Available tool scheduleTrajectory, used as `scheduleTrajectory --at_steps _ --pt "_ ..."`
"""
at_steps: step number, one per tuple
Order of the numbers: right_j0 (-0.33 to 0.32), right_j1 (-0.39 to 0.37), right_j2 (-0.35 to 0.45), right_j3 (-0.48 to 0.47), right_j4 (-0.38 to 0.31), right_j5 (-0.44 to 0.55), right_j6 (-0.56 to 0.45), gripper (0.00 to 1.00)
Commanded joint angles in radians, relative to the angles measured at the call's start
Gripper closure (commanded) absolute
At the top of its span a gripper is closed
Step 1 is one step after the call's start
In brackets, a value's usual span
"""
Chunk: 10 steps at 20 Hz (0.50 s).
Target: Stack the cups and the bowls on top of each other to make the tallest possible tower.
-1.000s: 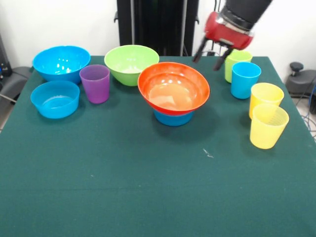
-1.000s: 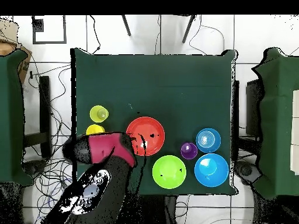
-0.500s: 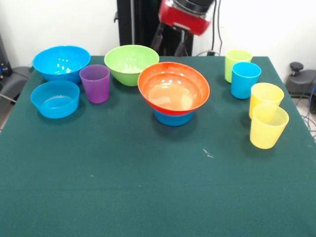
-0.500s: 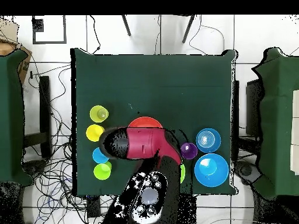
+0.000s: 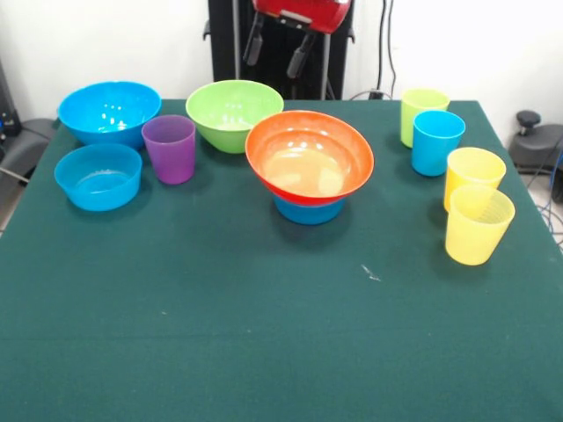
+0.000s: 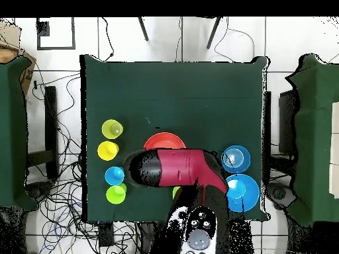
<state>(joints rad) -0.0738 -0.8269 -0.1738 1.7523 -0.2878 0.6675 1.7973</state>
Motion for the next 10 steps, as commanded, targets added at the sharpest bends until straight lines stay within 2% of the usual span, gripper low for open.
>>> scheduleTrajectory --at_steps 1,6,10 --pt "-0.134 0.061 0.271 0.063 -0.108 -0.004 -0.33 0.0" --pt "-0.192 0.088 0.34 0.041 -0.153 0.015 -0.331 0.0" --pt "-0.265 0.071 0.41 0.076 -0.162 0.035 -0.355 0.0"
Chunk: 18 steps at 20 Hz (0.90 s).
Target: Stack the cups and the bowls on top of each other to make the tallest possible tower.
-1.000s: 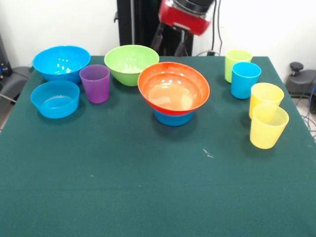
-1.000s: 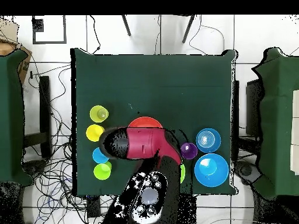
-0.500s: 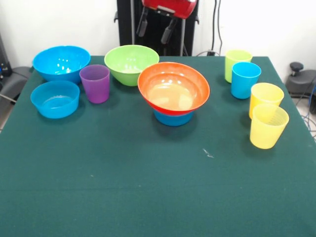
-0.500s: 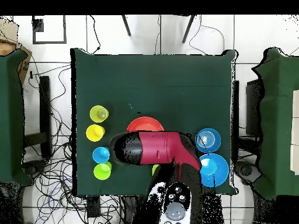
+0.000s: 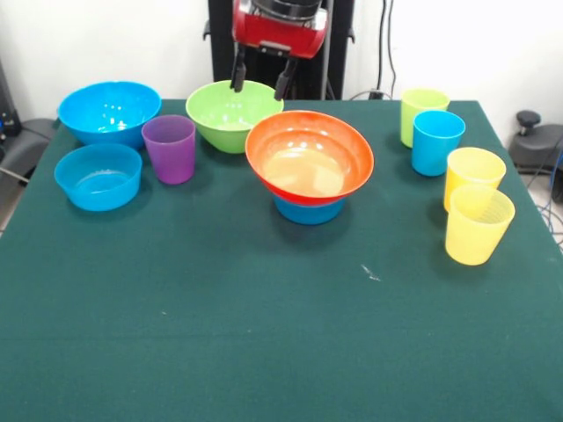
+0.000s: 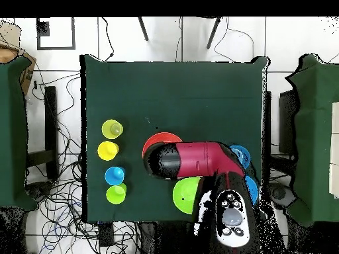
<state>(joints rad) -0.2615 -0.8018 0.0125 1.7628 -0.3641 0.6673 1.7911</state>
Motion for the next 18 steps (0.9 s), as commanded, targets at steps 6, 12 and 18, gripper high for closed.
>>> scheduleTrajectory --at_steps 6,12,18 --pt "-0.155 0.018 0.29 0.09 -0.149 0.078 -0.387 0.0" --pt "-0.159 -0.014 0.312 0.103 -0.179 0.087 -0.306 0.0" --pt "-0.212 -0.032 0.364 0.121 -0.166 0.105 -0.318 0.0"
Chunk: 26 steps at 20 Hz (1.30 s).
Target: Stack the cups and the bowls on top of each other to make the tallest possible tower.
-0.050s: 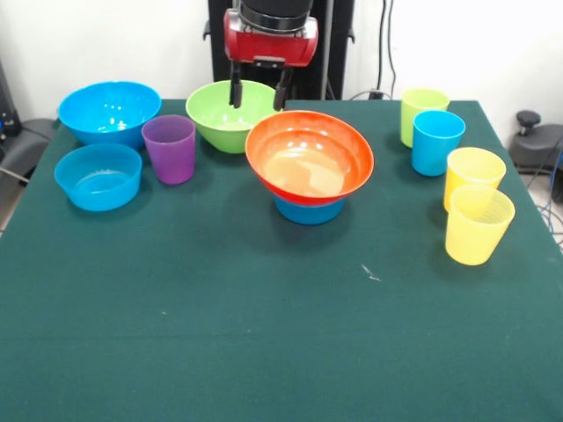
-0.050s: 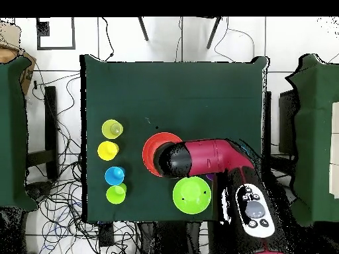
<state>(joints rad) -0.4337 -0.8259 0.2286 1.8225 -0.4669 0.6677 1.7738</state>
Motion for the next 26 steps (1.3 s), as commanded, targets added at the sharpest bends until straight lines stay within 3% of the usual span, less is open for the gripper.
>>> scheduleTrajectory --at_steps 1,10,19,26 --pt "-0.052 -0.011 0.159 0.067 -0.062 0.103 -0.305 0.0" --pt "-0.079 0.009 0.192 0.058 -0.105 0.103 -0.263 0.0" --pt "-0.127 0.013 0.229 0.048 -0.118 0.129 -0.303 0.0" --pt "-0.123 0.025 0.237 0.048 -0.129 0.126 -0.258 0.0"
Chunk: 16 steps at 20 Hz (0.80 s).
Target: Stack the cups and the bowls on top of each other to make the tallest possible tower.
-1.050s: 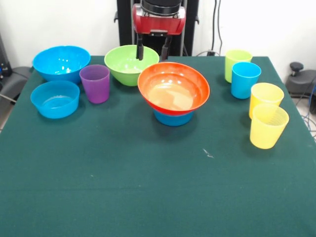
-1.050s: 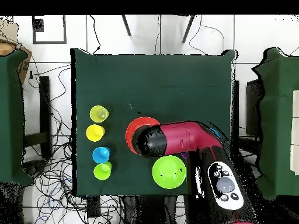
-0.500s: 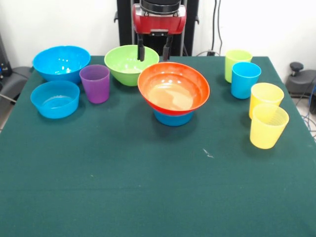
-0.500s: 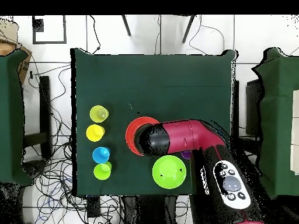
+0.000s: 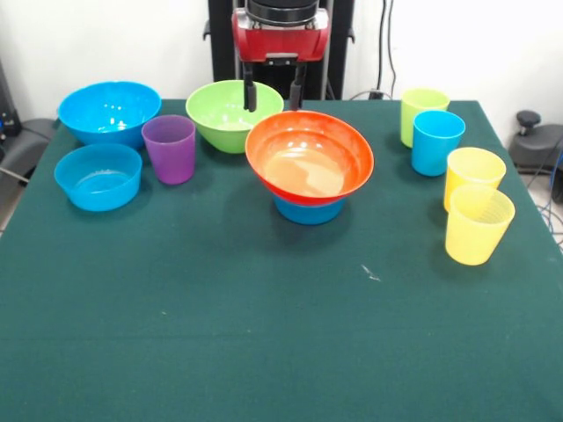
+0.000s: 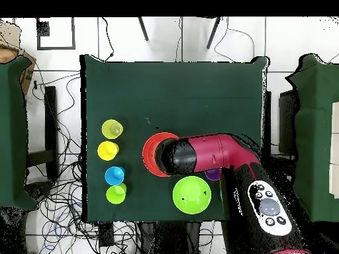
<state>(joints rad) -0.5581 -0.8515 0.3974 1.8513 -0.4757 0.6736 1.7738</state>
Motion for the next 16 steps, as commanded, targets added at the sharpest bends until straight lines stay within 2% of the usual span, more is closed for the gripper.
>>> scheduleTrajectory --at_steps 1,6,16 --pt "0.005 0.054 0.067 0.017 -0.124 0.113 -0.247 0.0" --pt "0.02 0.072 0.059 0.045 -0.144 0.024 -0.159 0.0" --pt "0.0 0.077 0.063 0.101 -0.152 -0.029 -0.119 0.0"
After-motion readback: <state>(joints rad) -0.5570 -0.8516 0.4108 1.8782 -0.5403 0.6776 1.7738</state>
